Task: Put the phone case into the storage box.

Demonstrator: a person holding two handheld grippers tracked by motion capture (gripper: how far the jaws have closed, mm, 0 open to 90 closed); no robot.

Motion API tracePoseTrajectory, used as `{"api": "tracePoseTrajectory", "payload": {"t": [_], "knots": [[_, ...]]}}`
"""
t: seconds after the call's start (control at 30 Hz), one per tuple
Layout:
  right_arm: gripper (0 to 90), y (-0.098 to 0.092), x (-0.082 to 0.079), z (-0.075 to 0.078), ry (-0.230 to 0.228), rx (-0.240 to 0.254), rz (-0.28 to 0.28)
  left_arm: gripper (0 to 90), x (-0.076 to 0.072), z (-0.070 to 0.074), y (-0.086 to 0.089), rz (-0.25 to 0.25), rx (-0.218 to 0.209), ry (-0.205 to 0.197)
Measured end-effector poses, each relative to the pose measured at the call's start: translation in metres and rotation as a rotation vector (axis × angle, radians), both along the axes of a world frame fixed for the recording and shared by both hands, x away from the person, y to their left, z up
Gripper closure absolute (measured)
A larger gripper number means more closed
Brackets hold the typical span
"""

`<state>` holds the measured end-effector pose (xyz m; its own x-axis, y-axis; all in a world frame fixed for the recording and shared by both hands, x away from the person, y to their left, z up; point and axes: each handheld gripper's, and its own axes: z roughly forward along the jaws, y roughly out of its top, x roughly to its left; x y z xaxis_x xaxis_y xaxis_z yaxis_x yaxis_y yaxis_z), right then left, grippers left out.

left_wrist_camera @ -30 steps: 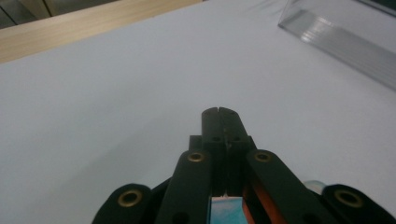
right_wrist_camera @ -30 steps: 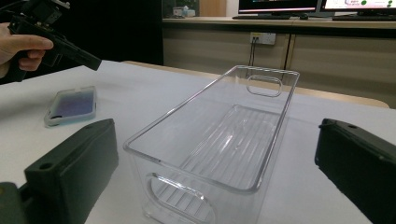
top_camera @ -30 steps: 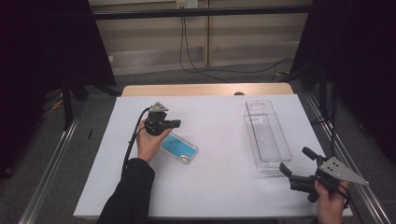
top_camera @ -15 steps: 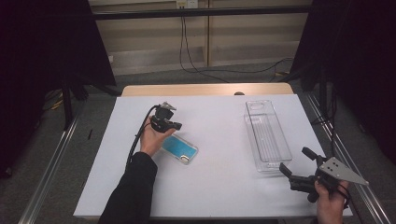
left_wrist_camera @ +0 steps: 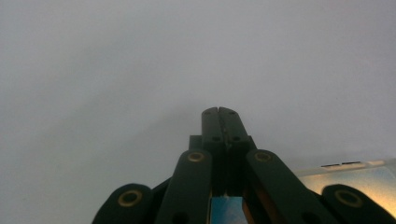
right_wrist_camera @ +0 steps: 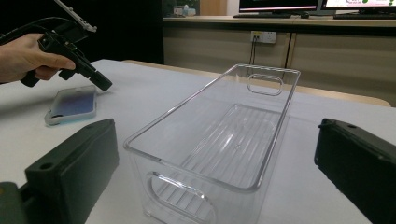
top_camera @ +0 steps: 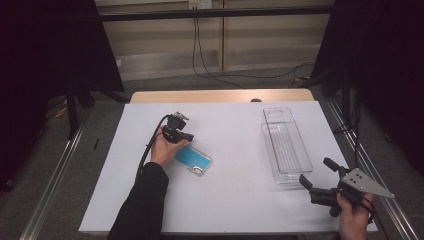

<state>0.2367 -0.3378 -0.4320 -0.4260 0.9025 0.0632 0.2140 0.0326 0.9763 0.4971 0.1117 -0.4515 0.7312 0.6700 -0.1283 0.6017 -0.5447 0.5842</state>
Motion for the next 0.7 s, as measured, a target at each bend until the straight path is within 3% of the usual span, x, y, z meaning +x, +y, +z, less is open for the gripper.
{"api": "tracePoseTrajectory", "payload": {"t": [0.23,0.47,0.7], "knots": [[0.0,0.0003,-0.0001,0.0000,0.000,-0.002,0.005,90.0,-0.0003,-0.0021,-0.0005,-0.009,0.009,0.001],[0.0,-0.0002,-0.0007,0.0001,0.000,-0.006,0.005,90.0,-0.0015,-0.0034,0.0029,-0.004,-0.014,0.022],[0.0,-0.0009,-0.0017,-0.0001,0.002,-0.006,0.002,90.0,-0.0038,-0.0029,0.0023,-0.022,0.002,0.010]]}}
